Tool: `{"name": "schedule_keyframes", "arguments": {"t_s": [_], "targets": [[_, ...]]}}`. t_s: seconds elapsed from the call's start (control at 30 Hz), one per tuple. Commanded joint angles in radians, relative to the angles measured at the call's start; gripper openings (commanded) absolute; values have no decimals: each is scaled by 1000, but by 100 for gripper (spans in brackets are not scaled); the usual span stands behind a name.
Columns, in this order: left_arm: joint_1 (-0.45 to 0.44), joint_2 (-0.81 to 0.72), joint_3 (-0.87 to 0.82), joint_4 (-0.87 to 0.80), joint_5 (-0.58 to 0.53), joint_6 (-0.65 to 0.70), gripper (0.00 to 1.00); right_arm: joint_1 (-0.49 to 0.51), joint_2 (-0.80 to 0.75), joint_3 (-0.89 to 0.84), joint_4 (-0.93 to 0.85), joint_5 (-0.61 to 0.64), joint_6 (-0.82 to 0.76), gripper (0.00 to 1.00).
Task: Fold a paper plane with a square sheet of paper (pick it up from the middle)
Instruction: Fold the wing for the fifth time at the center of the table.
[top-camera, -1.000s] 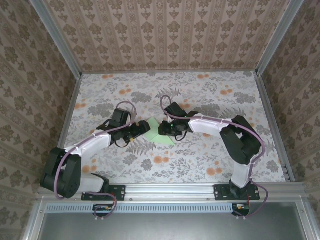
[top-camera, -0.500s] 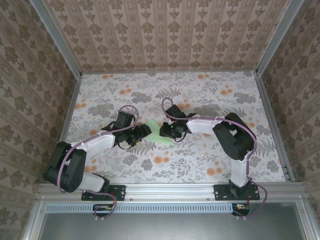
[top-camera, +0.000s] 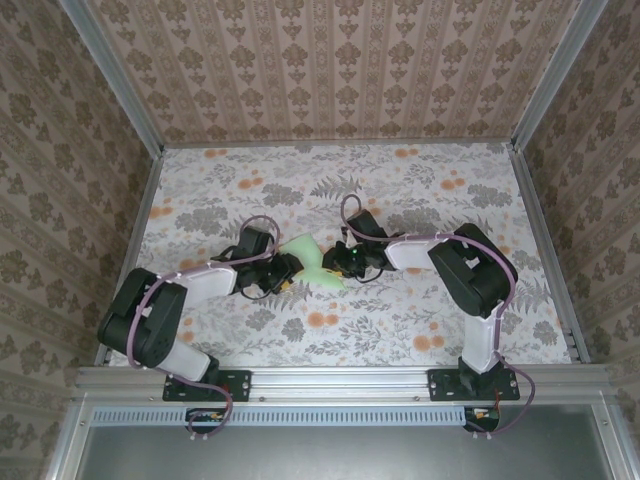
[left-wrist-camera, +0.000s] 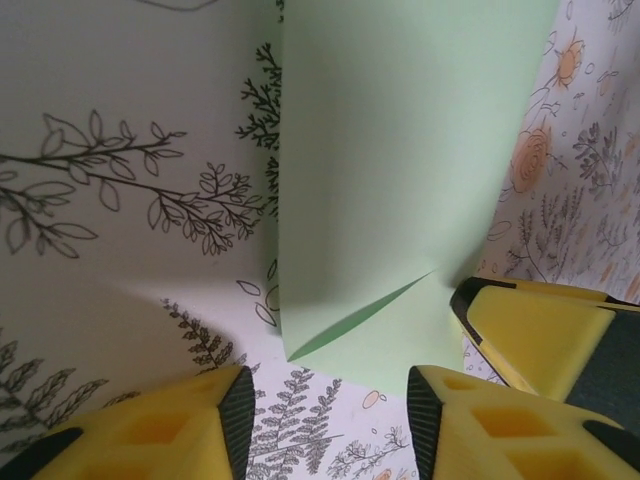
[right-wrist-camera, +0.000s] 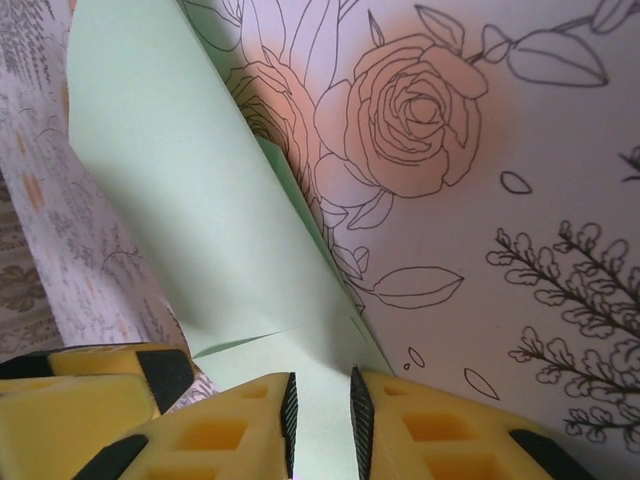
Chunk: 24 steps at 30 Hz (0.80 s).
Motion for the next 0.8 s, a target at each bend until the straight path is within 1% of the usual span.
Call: {"name": "schedule_keyframes", "arguments": {"t_s": [0.0,0.23,0.53,0.77], "targets": [[-7,17,8,31,19,-18,44,-11,26,-43,-22,7,32,27],[-8,33,26,48,32,-10,35,-19,26,-51,-7,-10,37,27],[-8,38,24,73,45,-7,35,-21,24,-55,-4,-11,37,27],[-8,36,9,166,74,-12,32,-22,23,-55,2,-16,30,27]]}}
